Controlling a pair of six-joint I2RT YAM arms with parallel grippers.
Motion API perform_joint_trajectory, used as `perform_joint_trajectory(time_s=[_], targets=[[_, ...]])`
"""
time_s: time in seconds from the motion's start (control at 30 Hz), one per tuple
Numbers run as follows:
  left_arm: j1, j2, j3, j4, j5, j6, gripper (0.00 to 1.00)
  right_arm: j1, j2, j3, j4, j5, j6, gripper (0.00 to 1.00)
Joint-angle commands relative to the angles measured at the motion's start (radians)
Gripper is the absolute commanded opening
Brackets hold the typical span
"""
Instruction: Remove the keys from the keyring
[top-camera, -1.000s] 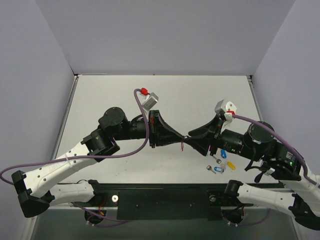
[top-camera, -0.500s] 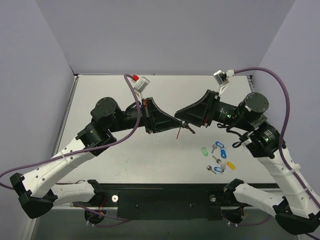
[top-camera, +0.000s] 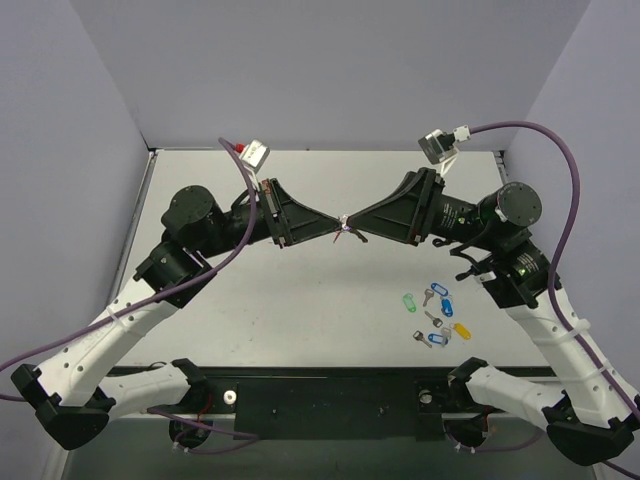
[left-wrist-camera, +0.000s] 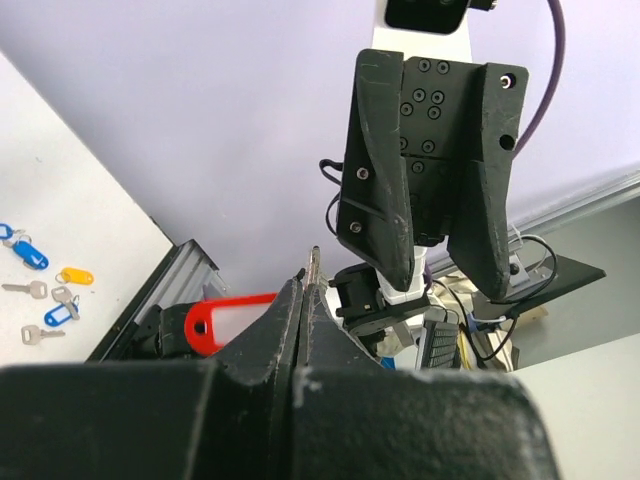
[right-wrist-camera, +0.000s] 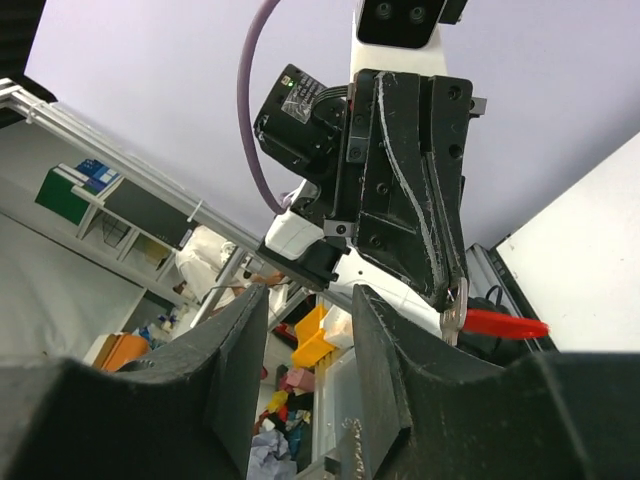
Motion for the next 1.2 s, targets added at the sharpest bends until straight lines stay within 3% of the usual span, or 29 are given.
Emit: perform_joint_trajectory(time_s=[0.0,0.23,0.93,1.17], targets=[[0.004,-0.024,0.056,-0.026,-0.028,-0.002,0.0,-0.002,-0.017,-0.001,-0.015,-0.02,-0.032,0.34],[0.005,-0.035,0.059,-0.017,-0.028,0.002,0.0,-0.005,-0.017,0.009,-0.092,0.014,-0.093,0.34],[0.007,-0.062,0.072,-0.037,-0.024,0.042,0.0,-0.034,0.004,0.05,-0.117,0.062,-0.105,0.35],[0.007,-0.052,0.052,0.002,-0.022,0.025,0.0,0.041,0.024,0.07,-0.133,0.075,-0.131,0.31]])
